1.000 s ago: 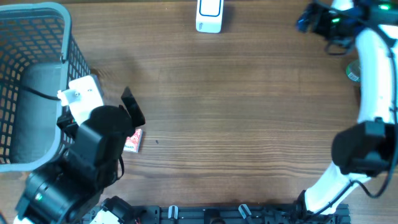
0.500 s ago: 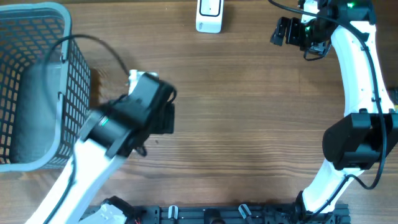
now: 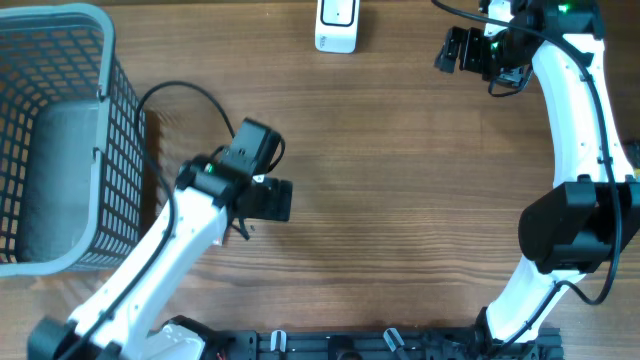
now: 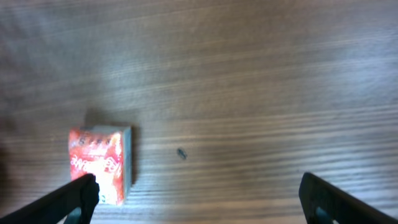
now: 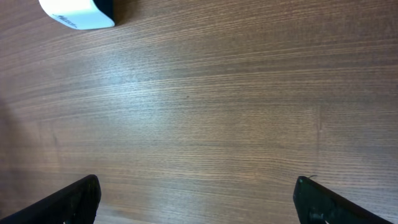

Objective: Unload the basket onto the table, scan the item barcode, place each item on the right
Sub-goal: 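Lower the left gripper onto the red tissue pack and grasp it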

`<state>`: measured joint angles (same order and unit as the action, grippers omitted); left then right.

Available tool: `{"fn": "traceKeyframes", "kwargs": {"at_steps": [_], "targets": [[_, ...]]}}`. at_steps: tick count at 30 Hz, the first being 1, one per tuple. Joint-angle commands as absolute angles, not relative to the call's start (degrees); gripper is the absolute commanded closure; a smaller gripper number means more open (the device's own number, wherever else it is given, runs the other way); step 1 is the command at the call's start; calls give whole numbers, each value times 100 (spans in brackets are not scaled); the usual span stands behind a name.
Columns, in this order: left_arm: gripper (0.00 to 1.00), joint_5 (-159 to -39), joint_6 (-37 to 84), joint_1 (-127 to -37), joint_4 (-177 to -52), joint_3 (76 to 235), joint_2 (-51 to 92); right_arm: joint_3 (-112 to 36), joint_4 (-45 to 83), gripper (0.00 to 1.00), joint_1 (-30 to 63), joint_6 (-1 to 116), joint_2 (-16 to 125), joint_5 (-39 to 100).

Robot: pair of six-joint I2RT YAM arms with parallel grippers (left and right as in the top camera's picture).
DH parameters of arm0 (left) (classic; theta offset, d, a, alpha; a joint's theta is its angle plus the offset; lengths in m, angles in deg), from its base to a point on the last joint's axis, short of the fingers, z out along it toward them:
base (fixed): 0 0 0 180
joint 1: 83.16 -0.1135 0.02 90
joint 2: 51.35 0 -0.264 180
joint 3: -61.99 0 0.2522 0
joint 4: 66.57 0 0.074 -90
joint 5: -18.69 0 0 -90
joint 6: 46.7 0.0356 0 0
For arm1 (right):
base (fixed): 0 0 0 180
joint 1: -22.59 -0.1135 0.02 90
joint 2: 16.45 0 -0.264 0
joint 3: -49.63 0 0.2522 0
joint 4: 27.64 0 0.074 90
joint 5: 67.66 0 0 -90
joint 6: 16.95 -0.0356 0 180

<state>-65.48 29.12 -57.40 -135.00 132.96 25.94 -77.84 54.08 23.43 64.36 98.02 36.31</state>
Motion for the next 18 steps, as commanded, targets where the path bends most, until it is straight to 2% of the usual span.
{"fn": "traceKeyframes", "kwargs": {"at_steps": [1, 10, 18], "targets": [[0, -6699, 3061, -5893, -13043, 12483, 1753, -7791, 5406, 0, 2352, 6557, 9809, 3699], [0, -6699, 2648, -7231, -12431, 10861, 395, -7791, 5434, 0, 2352, 6557, 9809, 3697], [0, -6730, 2659, -7869, -12206, 10667, 811, -7791, 5423, 0, 2352, 6552, 9809, 3699]]}}
